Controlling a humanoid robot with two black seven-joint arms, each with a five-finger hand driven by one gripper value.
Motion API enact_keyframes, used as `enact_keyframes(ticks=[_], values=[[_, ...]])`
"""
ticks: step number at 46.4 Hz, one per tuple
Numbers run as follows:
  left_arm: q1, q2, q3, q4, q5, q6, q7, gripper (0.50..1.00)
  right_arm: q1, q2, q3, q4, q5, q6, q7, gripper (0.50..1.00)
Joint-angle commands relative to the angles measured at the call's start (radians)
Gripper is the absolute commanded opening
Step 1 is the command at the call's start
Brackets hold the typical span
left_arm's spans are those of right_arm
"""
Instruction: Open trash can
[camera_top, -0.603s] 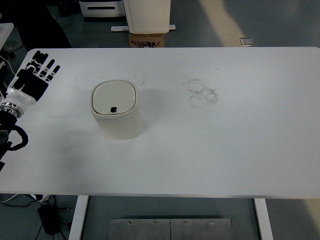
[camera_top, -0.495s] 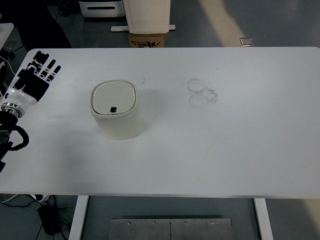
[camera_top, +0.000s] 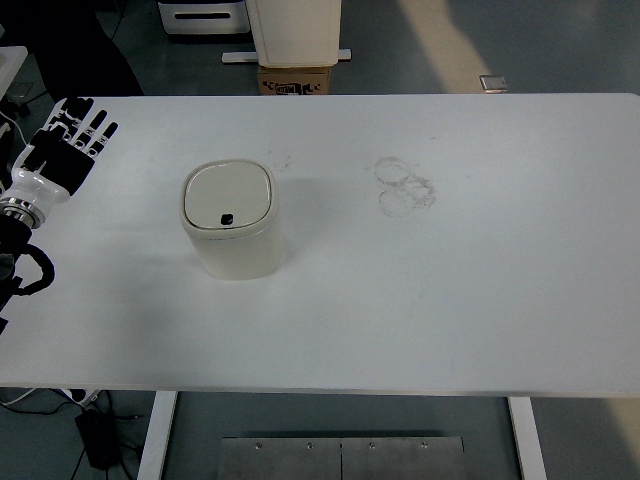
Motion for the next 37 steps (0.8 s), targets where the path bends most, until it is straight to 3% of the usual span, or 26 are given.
enact_keyframes(ticks=[1, 37], values=[[0.001, -0.007, 0.004, -0.002, 0.002, 0.003, 0.000, 1.000, 0.000, 0.000, 0.000, 0.000, 0.000, 0.000, 0.000, 0.991], [-0.043, -0.034, 0.002, 0.000, 0.002, 0.058, 0.002, 1.000, 0.000, 0.000, 0.000, 0.000, 0.000, 0.000, 0.000, 0.991]])
